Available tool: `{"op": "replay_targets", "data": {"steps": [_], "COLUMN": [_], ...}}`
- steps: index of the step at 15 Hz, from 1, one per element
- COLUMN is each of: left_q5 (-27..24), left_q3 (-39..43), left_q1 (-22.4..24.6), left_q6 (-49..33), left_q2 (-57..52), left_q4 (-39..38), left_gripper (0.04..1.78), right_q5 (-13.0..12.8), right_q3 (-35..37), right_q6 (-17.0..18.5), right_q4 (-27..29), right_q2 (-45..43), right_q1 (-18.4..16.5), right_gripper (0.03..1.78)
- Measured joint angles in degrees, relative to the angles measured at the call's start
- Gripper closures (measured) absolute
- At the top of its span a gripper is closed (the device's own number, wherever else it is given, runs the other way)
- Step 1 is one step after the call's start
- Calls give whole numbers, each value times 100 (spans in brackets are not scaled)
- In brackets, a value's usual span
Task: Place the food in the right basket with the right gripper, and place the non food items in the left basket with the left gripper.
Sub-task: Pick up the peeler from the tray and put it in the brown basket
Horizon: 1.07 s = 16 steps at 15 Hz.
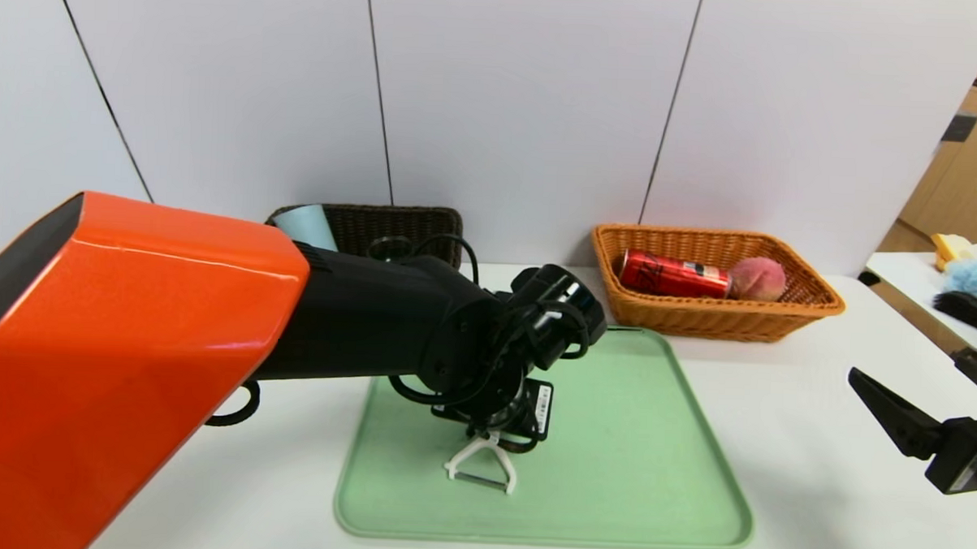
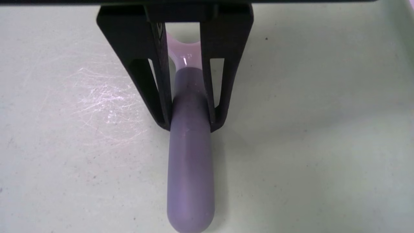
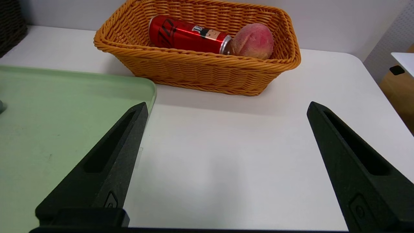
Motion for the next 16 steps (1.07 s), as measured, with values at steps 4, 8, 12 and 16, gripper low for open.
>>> {"op": "replay_targets", "data": {"steps": [4,8,12,16], "left_q5": [1,235,491,681], "left_q3": [2,-56,-61,61], "left_q1": [-2,15,163,720], "left_q6": [-30,330,1521,2993], "left_q2": [-9,-267,-898,-1463], "left_q4": [-13,-208,-1395,-2734], "left_gripper": [152,152,152,152], "right_q5": [0,2,9,6], "right_q3": [1,17,28,28], "right_q6": [6,6,9,0], "right_q4": [5,22,29,51], "right_q2": [-16,-10,9,26], "right_q1": [0,0,0,0], "right_gripper": [11,11,11,11]}}
